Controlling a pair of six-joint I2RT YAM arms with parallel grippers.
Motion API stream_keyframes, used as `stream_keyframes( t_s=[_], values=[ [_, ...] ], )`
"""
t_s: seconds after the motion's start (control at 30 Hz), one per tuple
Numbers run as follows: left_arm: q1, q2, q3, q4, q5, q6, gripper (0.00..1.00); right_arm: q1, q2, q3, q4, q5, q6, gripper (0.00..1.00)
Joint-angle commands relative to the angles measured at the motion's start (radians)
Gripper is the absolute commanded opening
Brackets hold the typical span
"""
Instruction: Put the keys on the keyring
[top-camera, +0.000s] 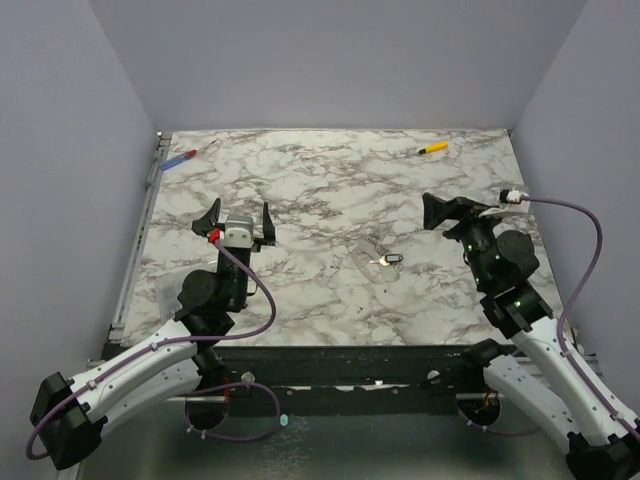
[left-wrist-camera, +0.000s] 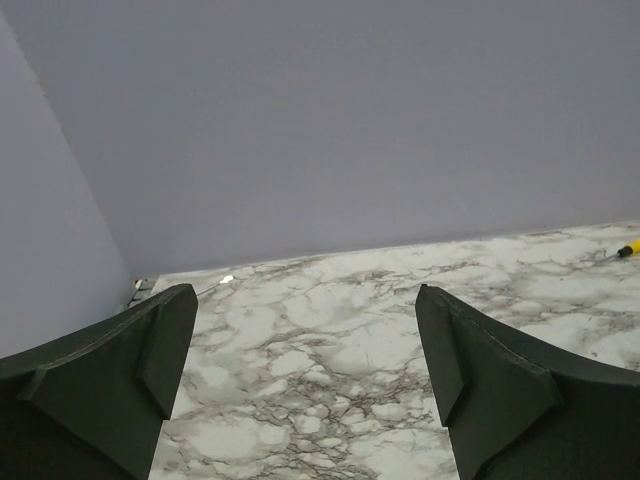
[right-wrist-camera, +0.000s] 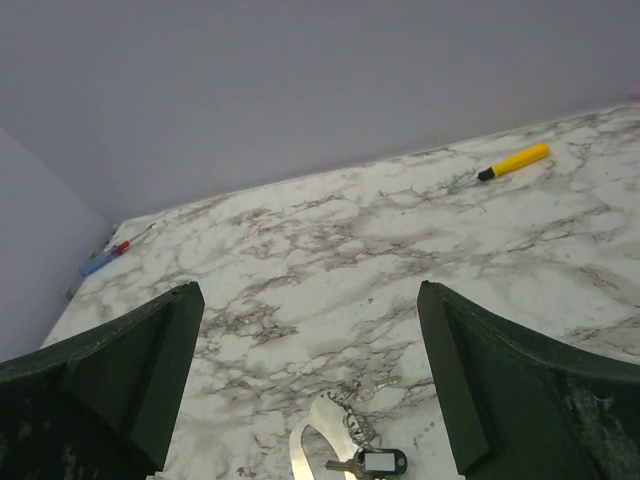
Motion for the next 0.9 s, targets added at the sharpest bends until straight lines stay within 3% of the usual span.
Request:
stream_keyframes(
  t_s=[0.0, 0.87],
  values=[
    [0.006, -0.005, -0.022, 0.042, -0.011, 0.02, 0.99, 0.0, 0.033, 0.029, -0.054, 0.035, 0.012, 1.0],
    [0.007, -0.026, -0.032, 0.042, 0.023, 0.054, 0.98, 0.002, 0.017, -0.018, 0.006, -0.013, 0.041, 1.0]
  ],
)
